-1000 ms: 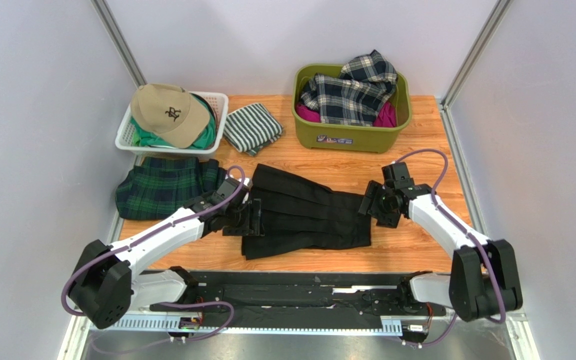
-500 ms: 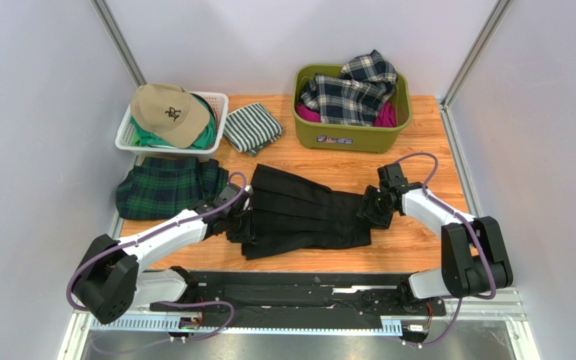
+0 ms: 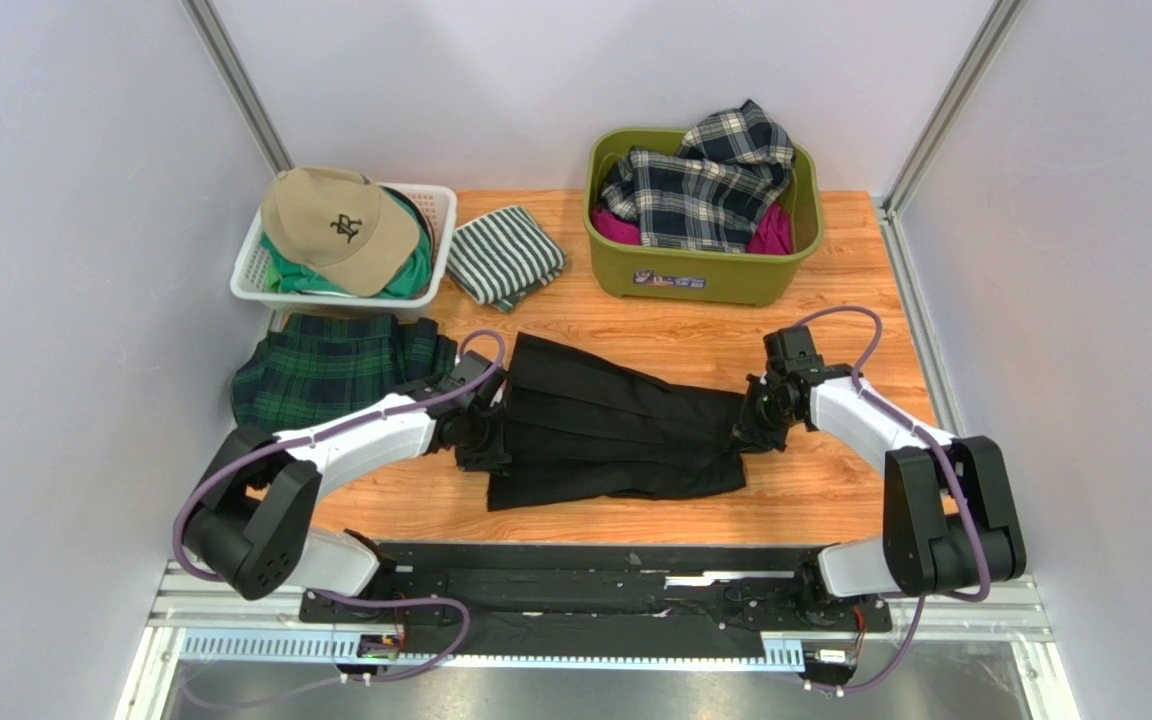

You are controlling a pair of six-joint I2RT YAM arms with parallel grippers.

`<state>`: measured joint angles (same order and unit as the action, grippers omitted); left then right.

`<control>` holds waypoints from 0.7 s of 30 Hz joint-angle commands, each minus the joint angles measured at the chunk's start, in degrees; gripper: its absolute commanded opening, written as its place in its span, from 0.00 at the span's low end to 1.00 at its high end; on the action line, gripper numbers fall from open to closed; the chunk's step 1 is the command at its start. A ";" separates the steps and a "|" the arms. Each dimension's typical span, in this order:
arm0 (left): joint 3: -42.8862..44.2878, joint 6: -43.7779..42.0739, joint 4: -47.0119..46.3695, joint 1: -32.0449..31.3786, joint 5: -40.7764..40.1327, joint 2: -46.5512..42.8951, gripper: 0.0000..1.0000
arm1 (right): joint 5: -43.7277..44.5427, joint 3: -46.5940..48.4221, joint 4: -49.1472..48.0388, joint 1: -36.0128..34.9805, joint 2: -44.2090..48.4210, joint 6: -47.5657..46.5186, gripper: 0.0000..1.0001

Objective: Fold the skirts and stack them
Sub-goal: Fold the skirt at the center of the board.

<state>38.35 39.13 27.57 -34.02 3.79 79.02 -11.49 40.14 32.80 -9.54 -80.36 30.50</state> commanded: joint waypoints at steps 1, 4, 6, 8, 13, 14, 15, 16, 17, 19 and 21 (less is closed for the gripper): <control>0.94 -0.82 -2.17 0.10 -0.54 3.41 0.00 | 2.34 2.31 5.08 0.31 3.71 -3.87 0.00; 0.68 -0.46 -2.44 0.18 -2.12 4.38 0.00 | 4.10 3.54 7.54 0.57 6.35 -4.40 0.00; 0.85 -0.38 -2.09 0.27 -3.61 5.26 0.00 | 5.68 4.42 9.38 1.01 8.10 -4.48 0.00; 1.29 -0.46 -2.08 0.45 -3.62 5.53 0.00 | 6.12 5.55 10.44 1.10 8.81 -4.92 0.00; 3.05 -1.08 -1.03 0.45 -3.09 5.53 0.00 | 4.28 9.34 15.18 1.02 9.78 -6.77 0.00; 3.48 -1.60 -1.46 0.45 -2.39 4.92 0.00 | 3.84 9.78 15.80 1.02 9.95 -7.03 0.00; 3.84 -2.04 -1.64 0.45 -1.25 3.35 0.00 | 3.32 10.30 16.76 0.75 10.13 -7.12 0.00; 4.36 -2.22 -1.99 0.45 -0.90 2.37 0.09 | 2.79 10.66 17.21 0.66 10.13 -7.21 0.00; 5.76 -2.74 -1.74 0.45 -0.54 1.23 0.10 | 2.26 10.92 17.74 0.58 10.05 -7.30 0.00; 7.35 -3.01 -1.12 0.36 0.34 -2.37 0.18 | 2.35 11.80 19.67 0.31 10.05 -7.82 0.00; 9.81 -3.62 -0.50 0.36 0.43 -5.61 0.21 | 2.78 12.50 20.99 0.31 10.13 -8.09 0.00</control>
<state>42.39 37.69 26.44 -33.98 4.21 80.51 -8.67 49.50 49.21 -8.97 -71.77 24.53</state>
